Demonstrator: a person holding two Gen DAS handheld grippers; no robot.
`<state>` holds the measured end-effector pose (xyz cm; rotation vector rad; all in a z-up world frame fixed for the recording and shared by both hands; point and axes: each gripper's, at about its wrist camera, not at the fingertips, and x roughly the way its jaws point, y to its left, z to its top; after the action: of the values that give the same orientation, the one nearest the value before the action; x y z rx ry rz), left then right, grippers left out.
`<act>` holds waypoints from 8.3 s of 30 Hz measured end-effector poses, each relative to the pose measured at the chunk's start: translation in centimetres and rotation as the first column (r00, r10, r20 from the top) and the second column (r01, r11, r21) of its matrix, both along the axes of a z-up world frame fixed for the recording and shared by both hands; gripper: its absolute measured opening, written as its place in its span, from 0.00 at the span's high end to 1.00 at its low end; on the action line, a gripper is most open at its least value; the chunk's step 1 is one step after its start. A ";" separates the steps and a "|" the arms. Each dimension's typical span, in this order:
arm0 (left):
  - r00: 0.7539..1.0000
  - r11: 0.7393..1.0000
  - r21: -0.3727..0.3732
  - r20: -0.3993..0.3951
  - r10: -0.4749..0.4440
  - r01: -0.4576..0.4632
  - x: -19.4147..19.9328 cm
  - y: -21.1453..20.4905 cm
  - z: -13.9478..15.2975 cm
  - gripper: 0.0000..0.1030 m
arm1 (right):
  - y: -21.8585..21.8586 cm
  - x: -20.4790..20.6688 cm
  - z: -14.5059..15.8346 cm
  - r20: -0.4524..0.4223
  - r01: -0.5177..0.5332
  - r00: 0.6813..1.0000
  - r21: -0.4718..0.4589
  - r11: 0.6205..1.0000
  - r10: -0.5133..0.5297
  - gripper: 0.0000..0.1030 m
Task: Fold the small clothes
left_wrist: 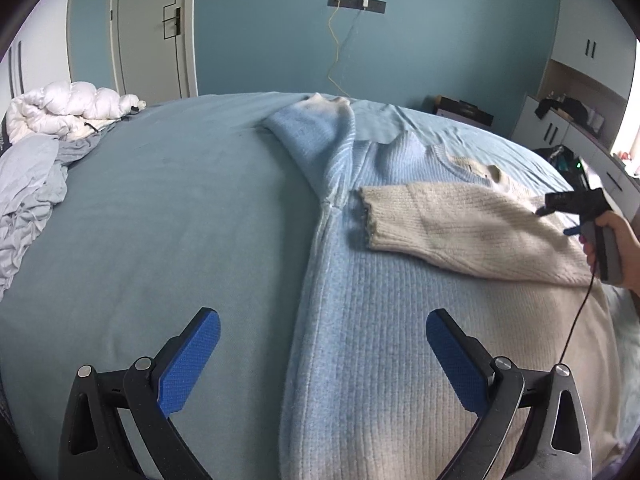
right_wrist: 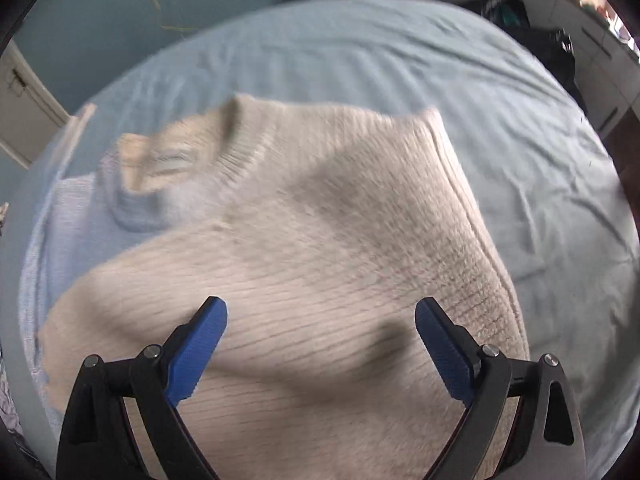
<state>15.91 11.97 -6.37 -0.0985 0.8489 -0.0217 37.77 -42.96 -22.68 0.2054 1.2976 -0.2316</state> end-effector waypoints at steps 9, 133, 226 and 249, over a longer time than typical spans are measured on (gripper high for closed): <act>0.999 0.999 0.044 -0.041 -0.022 0.024 0.5 -0.9 -1.5 0.00 | -1.7 2.6 1.9 0.203 0.084 0.979 -0.236 0.968 -0.035 0.09; 0.986 0.981 0.183 -0.162 -0.028 0.057 23.7 -3.7 -0.2 0.00 | 11.2 -23.1 -2.6 0.231 -0.173 0.965 0.192 0.966 0.127 0.01; 0.963 0.843 0.515 -0.268 -0.016 0.157 38.2 -1.8 -7.8 0.06 | 13.1 -22.3 -7.3 0.121 -0.210 0.974 0.181 0.961 0.190 0.01; 0.947 0.960 0.128 0.240 0.212 -0.248 29.0 12.2 25.1 0.91 | 13.2 -23.1 -2.5 0.352 -0.227 0.924 0.185 0.956 0.151 0.01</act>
<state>44.88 24.17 18.69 -0.0457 0.6064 0.2506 14.64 -29.75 -25.18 0.2945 0.9934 0.1153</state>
